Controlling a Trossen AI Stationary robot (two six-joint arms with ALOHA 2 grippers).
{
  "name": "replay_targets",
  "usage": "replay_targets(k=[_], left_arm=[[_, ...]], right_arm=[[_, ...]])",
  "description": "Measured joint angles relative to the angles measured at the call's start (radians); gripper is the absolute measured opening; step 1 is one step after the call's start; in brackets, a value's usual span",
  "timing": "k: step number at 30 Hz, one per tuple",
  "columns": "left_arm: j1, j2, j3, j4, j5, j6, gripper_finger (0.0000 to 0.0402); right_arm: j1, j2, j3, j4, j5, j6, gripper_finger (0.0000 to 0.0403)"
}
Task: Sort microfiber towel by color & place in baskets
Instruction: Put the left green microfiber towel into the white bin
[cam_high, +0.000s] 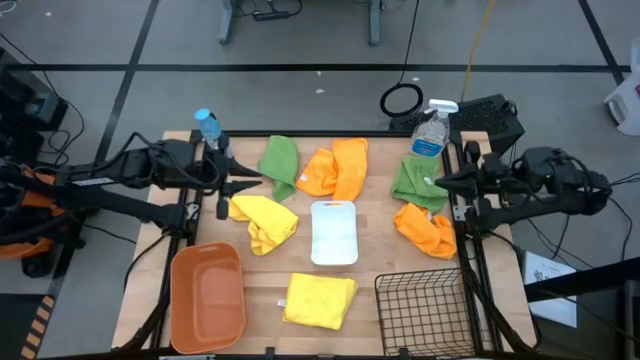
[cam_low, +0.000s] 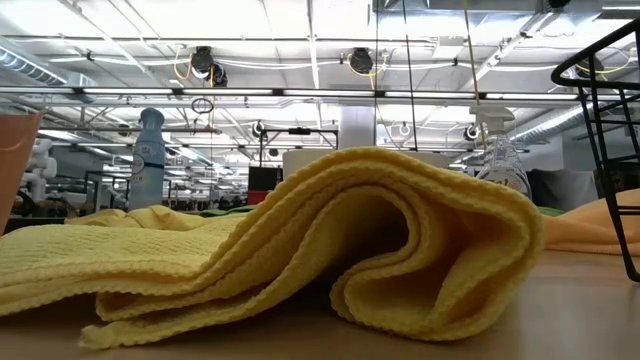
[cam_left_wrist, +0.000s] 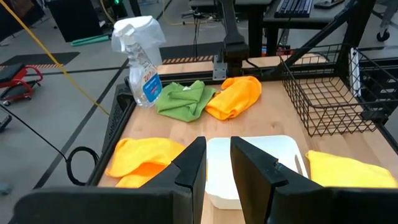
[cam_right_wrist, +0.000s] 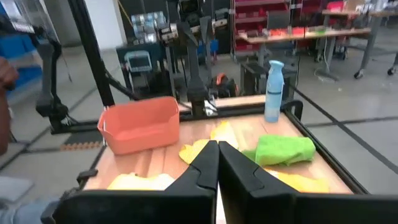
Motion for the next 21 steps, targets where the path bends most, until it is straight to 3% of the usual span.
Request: replay_targets(k=[6,13,21], left_arm=[[0.000,0.007,0.000,-0.001,0.000,0.001,0.0082],[0.000,0.008,0.000,-0.010,-0.012,0.000,0.0082],[0.000,0.016,0.000,-0.041,-0.023,0.000,0.0082]], right_arm=[[0.000,0.184,0.117,-0.121,0.000,-0.001,0.0000],[0.000,0.292,0.103,-0.123,0.000,0.006,0.0007],[0.000,0.326,0.019,-0.096,0.107,0.069,0.0052]])
